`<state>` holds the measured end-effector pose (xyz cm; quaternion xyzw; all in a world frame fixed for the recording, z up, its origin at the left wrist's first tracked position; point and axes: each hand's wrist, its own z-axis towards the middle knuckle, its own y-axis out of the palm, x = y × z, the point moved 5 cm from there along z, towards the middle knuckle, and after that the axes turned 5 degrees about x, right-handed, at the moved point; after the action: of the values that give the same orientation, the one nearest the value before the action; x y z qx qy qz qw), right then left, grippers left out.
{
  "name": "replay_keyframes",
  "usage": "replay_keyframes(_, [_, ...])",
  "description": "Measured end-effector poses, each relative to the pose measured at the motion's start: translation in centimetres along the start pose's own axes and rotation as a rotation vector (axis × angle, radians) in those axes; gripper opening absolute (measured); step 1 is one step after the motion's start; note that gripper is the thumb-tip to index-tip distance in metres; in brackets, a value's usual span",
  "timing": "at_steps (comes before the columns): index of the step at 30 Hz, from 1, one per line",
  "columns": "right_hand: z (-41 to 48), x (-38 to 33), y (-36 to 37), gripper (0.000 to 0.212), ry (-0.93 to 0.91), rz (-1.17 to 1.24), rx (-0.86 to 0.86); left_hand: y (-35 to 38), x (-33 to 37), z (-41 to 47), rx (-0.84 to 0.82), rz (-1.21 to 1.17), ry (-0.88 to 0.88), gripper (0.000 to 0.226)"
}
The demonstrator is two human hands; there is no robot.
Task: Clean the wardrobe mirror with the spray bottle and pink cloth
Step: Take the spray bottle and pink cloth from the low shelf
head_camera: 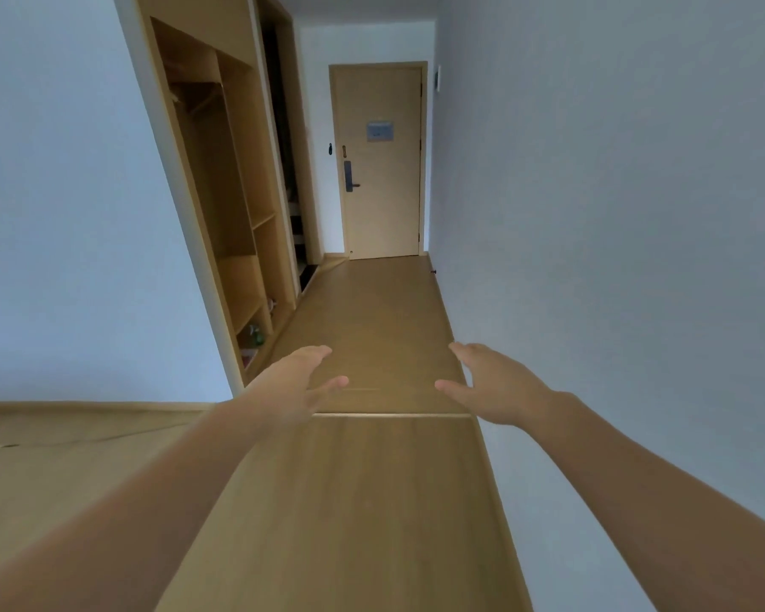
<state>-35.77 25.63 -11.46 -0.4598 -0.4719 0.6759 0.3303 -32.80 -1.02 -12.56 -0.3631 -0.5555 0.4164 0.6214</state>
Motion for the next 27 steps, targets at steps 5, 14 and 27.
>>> replay_keyframes(5, [7.0, 4.8, 1.7, 0.075, -0.009, 0.024, -0.068, 3.6, 0.2, 5.9, -0.002, -0.019, -0.080, 0.083])
replay_keyframes(14, [16.8, 9.0, 6.3, 0.075, -0.077, 0.035, -0.150, 8.9, -2.4, 12.2, -0.043, -0.023, -0.149, 0.073])
replay_keyframes(27, [34.4, 11.3, 11.9, 0.074, -0.067, -0.030, -0.231, 13.0, -11.0, 28.6, -0.085, -0.059, -0.194, 0.067])
